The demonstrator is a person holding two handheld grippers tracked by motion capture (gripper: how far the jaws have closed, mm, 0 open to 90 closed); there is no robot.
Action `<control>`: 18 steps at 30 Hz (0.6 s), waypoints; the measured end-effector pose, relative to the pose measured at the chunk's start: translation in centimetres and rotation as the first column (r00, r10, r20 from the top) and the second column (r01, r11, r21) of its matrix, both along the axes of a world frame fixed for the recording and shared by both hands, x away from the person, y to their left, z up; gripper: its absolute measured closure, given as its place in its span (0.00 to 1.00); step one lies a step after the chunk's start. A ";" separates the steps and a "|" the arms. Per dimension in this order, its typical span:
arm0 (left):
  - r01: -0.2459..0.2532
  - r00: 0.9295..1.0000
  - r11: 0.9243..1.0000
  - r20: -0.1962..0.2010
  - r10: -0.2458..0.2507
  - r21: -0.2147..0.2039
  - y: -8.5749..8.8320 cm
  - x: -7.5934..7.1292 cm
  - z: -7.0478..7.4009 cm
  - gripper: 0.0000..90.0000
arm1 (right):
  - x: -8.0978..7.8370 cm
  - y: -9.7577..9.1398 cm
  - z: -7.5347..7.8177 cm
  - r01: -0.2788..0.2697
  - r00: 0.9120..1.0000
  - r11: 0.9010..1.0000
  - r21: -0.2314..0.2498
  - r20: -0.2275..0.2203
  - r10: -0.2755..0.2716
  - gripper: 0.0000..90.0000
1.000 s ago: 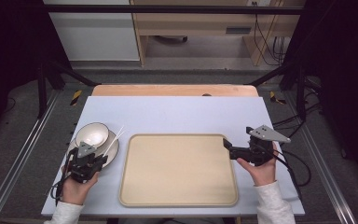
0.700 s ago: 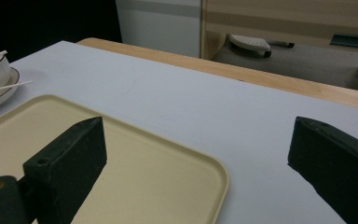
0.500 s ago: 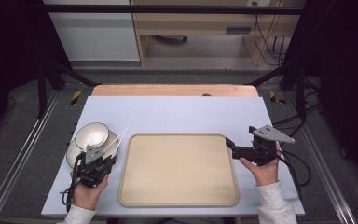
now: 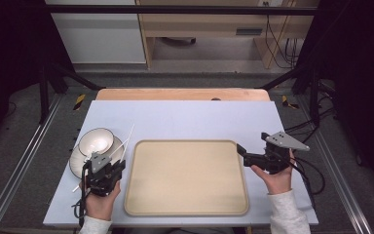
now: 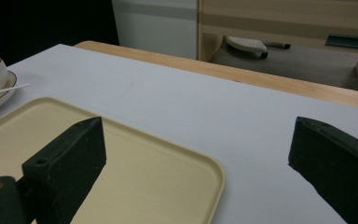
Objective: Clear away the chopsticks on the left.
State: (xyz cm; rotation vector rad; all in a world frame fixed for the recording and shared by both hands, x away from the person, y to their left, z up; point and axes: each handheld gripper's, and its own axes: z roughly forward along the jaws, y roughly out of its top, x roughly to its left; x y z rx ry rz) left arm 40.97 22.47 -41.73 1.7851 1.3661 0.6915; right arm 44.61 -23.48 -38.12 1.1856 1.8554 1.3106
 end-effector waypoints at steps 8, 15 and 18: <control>-0.026 1.000 0.999 0.007 0.026 -0.039 -1.6 0.3 -0.3 0.94 | -0.1 -0.1 0.1 -0.003 1.000 1.000 0.011 0.004 0.003 0.05; -0.049 0.999 0.992 0.006 0.050 -0.113 -3.0 -0.4 -2.0 0.94 | -0.1 -0.1 0.1 -0.007 1.000 1.000 0.011 0.001 0.007 0.05; -0.066 0.998 0.991 0.006 0.067 -0.114 -3.5 -0.6 -2.8 0.94 | -0.1 0.1 0.0 -0.011 1.000 1.000 0.010 -0.003 0.011 0.05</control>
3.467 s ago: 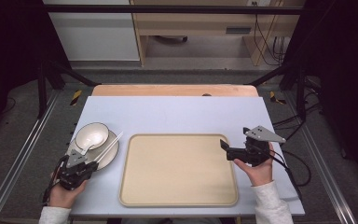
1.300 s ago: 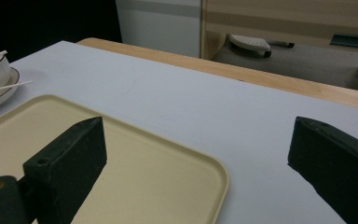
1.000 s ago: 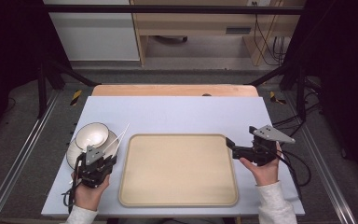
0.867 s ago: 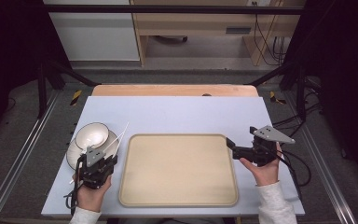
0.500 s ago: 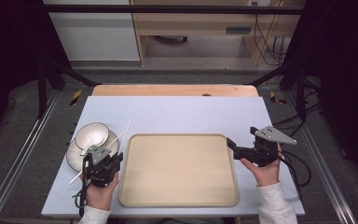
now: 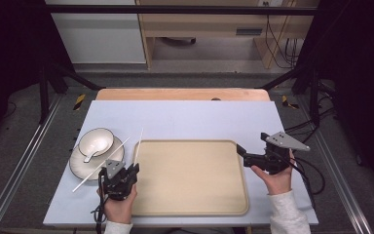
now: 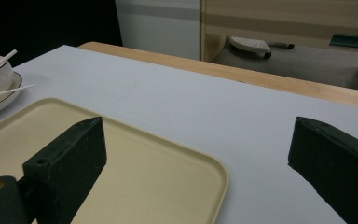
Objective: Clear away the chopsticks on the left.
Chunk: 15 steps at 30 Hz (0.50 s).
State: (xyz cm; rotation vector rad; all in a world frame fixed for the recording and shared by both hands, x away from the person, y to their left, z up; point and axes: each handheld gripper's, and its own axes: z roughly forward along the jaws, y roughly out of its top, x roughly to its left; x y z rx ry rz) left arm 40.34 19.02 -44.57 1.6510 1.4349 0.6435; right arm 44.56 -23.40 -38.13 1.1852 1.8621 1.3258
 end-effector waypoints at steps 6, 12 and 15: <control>-0.030 0.999 1.000 -0.017 0.030 -0.006 -0.4 0.0 -1.5 0.94 | 0.2 0.4 -0.3 -0.007 1.000 1.000 -0.009 -0.010 0.007 0.05; -0.043 0.998 0.999 -0.035 0.043 0.005 -0.8 0.0 -2.4 0.94 | 0.3 0.5 -0.4 -0.009 1.000 1.000 -0.015 -0.015 0.009 0.05; -0.056 0.998 0.998 -0.041 0.057 0.009 -1.0 0.1 -2.5 0.93 | 0.3 0.5 -0.5 -0.011 1.000 1.000 -0.018 -0.015 0.011 0.05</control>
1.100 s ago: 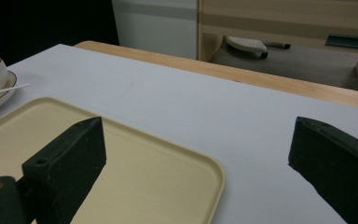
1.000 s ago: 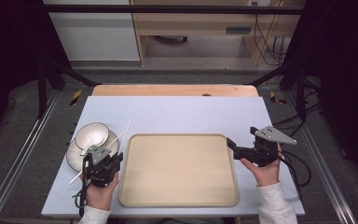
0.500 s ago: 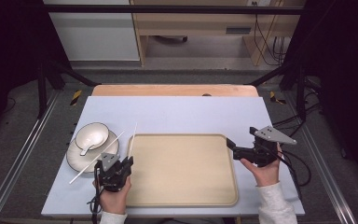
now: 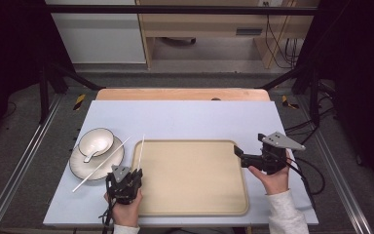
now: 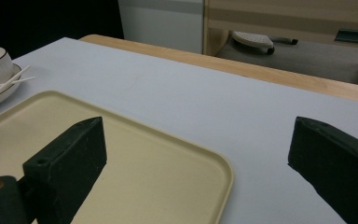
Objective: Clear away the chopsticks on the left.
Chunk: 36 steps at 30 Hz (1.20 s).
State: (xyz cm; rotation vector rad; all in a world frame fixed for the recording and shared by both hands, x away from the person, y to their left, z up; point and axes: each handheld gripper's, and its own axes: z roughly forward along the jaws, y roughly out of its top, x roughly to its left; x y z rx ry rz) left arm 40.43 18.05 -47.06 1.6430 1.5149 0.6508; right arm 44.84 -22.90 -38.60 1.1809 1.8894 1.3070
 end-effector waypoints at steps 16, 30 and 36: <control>-0.029 0.996 0.999 -0.087 0.031 0.016 0.1 0.9 -0.9 0.91 | 0.2 0.3 -0.4 -0.005 1.000 1.000 -0.016 -0.014 0.005 0.05; -0.004 0.995 0.999 -0.101 0.008 0.037 0.0 1.1 -0.9 0.92 | 0.2 0.3 -0.3 -0.002 1.000 1.000 -0.015 -0.011 0.002 0.05; 0.019 0.996 0.999 -0.090 -0.015 0.044 0.0 1.1 -0.7 0.93 | 0.1 0.2 -0.2 -0.002 1.000 1.000 -0.014 -0.010 0.001 0.05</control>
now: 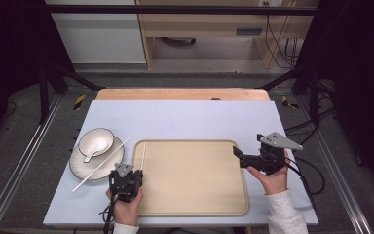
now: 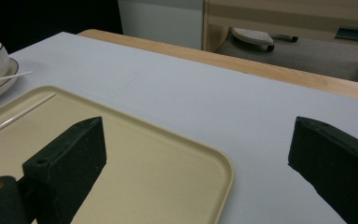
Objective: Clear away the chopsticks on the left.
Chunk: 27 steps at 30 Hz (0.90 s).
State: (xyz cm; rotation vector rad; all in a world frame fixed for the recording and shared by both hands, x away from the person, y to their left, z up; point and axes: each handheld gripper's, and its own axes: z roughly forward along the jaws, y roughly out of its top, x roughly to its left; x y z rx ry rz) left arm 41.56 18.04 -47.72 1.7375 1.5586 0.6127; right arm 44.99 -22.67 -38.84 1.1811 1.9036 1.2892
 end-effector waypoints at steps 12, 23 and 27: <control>0.056 0.995 0.998 0.078 -0.057 0.021 1.0 0.2 3.0 0.85 | -0.3 -0.5 0.4 0.010 1.000 1.000 0.015 0.015 -0.010 0.05; 0.216 0.965 0.975 0.140 -0.222 0.053 3.8 0.1 6.6 0.64 | -0.5 -0.9 0.8 0.014 0.999 0.999 0.030 0.032 -0.015 0.05; 0.261 0.952 0.963 0.149 -0.269 0.068 5.2 -0.5 6.6 0.57 | -0.6 -1.1 0.9 0.019 0.999 0.999 0.035 0.038 -0.020 0.05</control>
